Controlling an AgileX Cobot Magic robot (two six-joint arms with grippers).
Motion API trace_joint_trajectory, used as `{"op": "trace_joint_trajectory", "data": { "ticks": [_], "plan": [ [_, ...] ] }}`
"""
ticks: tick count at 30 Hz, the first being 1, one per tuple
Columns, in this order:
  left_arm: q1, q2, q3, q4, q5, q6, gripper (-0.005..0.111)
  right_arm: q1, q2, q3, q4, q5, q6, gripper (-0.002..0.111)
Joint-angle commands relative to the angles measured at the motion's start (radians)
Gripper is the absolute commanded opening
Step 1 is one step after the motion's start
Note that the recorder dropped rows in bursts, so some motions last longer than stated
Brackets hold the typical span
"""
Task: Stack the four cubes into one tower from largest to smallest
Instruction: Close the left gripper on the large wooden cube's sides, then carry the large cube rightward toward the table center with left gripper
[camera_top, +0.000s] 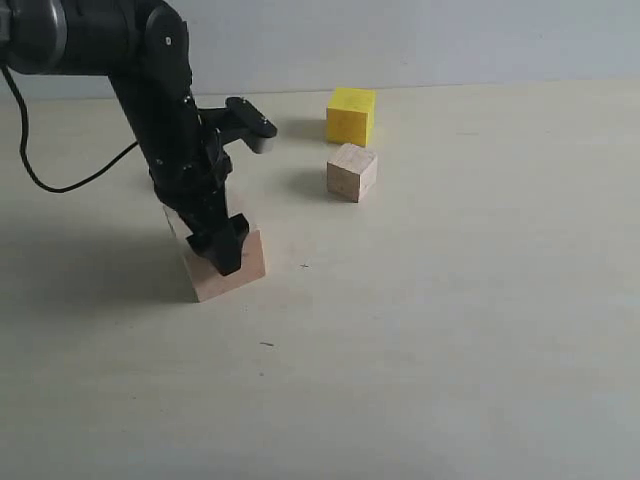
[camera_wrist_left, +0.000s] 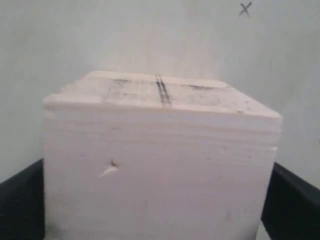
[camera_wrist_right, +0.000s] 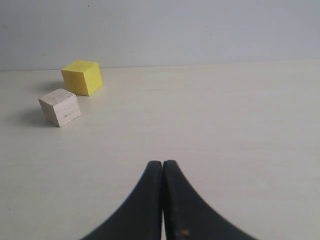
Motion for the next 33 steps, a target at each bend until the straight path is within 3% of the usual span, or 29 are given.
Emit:
{"op": "trace_joint_trajectory", "data": {
  "ticks": [1,7,19,33],
  "plan": [
    [-0.002,0.004,-0.004,0.000,0.020,0.004,0.069,0.001,-0.005,0.004,0.000,-0.016,0.003,0.000],
    [-0.002,0.004,-0.004,0.000,0.028,0.007,0.002,0.001,-0.005,0.004,0.000,-0.016,0.003,0.000],
    [-0.014,-0.043,-0.004,0.001,0.061,0.081,0.000,0.001,-0.005,0.004,0.000,-0.016,0.003,0.000],
    [-0.165,-0.105,-0.004,0.003,0.061,0.186,0.000,0.001,-0.005,0.004,0.000,-0.016,0.003,0.000]
  ]
}}
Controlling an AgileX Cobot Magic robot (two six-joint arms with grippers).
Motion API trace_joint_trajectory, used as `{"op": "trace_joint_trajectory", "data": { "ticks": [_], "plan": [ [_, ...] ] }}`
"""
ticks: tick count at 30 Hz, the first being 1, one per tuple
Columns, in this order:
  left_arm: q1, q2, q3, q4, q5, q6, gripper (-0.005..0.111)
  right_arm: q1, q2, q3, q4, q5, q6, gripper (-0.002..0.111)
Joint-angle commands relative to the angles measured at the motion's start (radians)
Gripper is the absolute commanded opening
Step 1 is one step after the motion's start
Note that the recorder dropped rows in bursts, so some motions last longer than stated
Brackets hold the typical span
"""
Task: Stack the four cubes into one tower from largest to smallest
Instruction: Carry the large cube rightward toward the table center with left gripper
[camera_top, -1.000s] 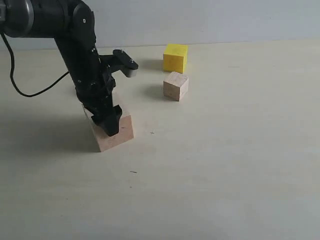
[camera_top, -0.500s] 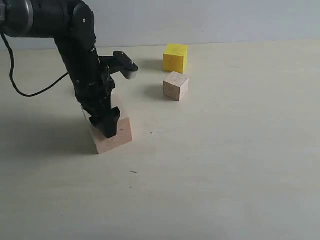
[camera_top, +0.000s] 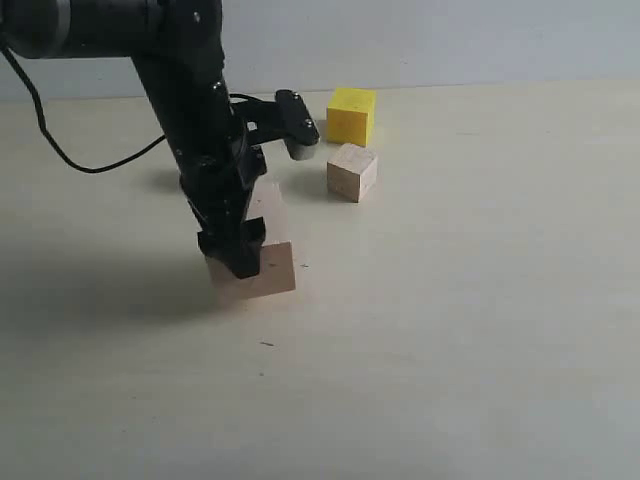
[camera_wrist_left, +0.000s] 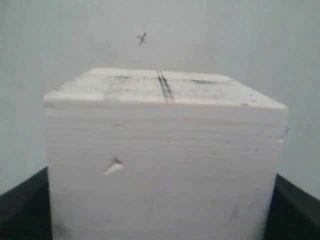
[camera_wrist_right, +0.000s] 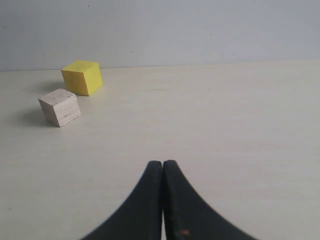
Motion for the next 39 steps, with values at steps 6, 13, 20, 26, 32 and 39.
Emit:
{"op": "trace_joint_trajectory", "data": {
  "ticks": [6,13,20,26,32,39],
  "plan": [
    [-0.101,-0.022,-0.004,-0.005,0.002,0.018,0.000,0.001,-0.005,0.004,0.000,-0.016,0.003,0.000],
    [-0.141,-0.022,-0.004,-0.005,0.002,0.018,0.000,0.001,-0.005,0.004,0.000,-0.016,0.003,0.000],
    [-0.163,-0.022,-0.004,-0.012,0.000,0.018,0.000,0.001,-0.005,0.004,0.000,-0.016,0.003,0.000],
    [-0.164,-0.020,-0.004,-0.025,-0.003,0.018,0.000,0.001,-0.005,0.004,0.000,-0.016,0.003,0.000],
    [-0.164,-0.016,-0.004,-0.074,-0.033,0.018,0.000,0.001,-0.005,0.004,0.000,-0.016,0.003,0.000],
    [-0.164,-0.014,-0.004,-0.092,-0.034,0.044,0.000,0.001,-0.005,0.004,0.000,-0.016,0.003,0.000]
  ]
}}
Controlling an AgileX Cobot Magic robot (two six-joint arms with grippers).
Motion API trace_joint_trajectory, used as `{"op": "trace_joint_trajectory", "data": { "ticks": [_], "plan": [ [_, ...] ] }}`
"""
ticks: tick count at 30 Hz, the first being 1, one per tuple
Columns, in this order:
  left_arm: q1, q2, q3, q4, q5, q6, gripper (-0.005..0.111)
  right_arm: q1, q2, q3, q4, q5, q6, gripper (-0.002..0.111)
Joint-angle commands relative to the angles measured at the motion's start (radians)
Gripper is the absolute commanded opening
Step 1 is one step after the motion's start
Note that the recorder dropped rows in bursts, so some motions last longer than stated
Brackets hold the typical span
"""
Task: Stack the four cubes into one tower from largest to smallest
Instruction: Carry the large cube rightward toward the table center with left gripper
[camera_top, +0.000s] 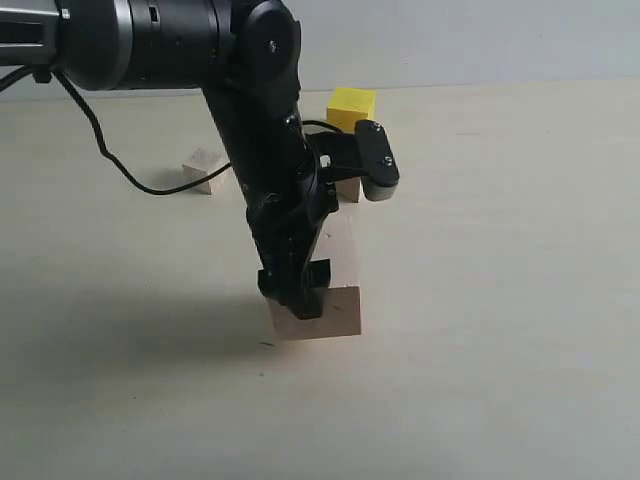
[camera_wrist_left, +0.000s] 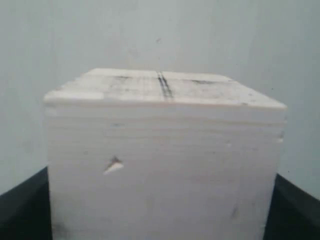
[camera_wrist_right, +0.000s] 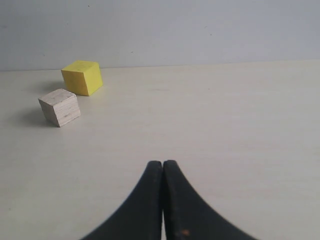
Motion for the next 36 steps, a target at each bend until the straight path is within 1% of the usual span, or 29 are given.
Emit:
{"op": "trace_joint_trajectory", "data": {
  "ticks": [1,11,19,29,36],
  "plan": [
    [-0.002,-0.012,-0.004,-0.018,-0.009,0.009,0.000,0.001,-0.005,0.004,0.000,-0.016,0.003,0.000],
    [-0.002,0.055,-0.004,-0.002,-0.005,-0.022,0.000,0.001,-0.005,0.004,0.000,-0.016,0.003,0.000],
    [0.004,0.057,-0.004,0.000,-0.005,-0.046,0.000,0.001,-0.005,0.004,0.000,-0.016,0.003,0.000],
    [0.004,0.063,-0.004,0.022,-0.034,-0.039,0.000,0.001,-0.005,0.004,0.000,-0.016,0.003,0.000],
    [0.004,0.110,-0.004,0.024,-0.030,-0.035,0.000,0.001,-0.005,0.004,0.000,-0.016,0.003,0.000]
  ]
}}
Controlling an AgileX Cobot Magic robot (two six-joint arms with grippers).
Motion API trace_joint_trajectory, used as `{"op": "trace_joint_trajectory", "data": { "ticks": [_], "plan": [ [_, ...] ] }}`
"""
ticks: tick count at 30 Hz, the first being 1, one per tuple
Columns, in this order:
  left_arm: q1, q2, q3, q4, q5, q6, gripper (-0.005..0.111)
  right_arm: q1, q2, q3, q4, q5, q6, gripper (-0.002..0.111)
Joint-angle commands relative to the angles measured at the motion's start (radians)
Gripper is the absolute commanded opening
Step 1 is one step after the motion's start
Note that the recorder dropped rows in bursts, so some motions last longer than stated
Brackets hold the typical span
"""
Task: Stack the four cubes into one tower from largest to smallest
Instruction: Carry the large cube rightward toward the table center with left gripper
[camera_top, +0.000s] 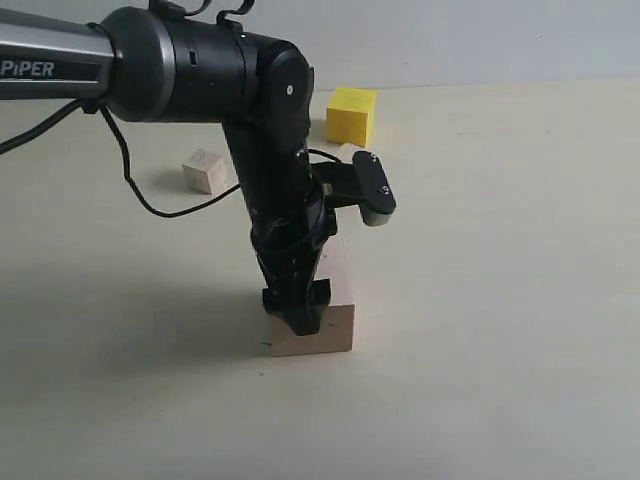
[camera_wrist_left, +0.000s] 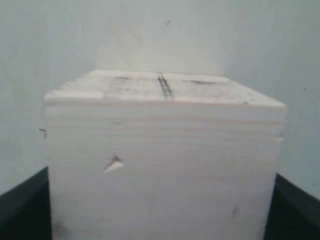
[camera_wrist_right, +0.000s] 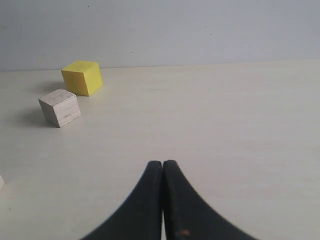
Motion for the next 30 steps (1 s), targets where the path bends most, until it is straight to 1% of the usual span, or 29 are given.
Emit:
{"op": "trace_joint_trajectory", "data": {
  "ticks": [1,8,22,24,25,30],
  "plan": [
    [0.002,0.027,-0.002,0.004,-0.003,0.022,0.000,0.001,-0.005,0.004,0.000,-0.016,0.002,0.000],
    [0.002,0.028,-0.002,0.006,0.002,0.070,0.000,0.001,-0.005,0.004,0.000,-0.016,0.002,0.000],
    [0.002,0.028,-0.002,0.015,0.002,0.096,0.000,0.001,-0.005,0.004,0.000,-0.016,0.002,0.000],
    [0.002,0.028,-0.002,0.015,0.002,0.096,0.004,0.001,-0.005,0.004,0.000,-0.016,0.002,0.000],
    [0.002,0.028,-0.002,0.015,0.002,0.096,0.008,0.001,-0.005,0.004,0.000,-0.016,0.002,0.000],
    [0.002,0.028,-0.002,0.024,0.002,0.096,0.033,0.001,-0.005,0.004,0.000,-0.016,0.002,0.000]
  ]
}}
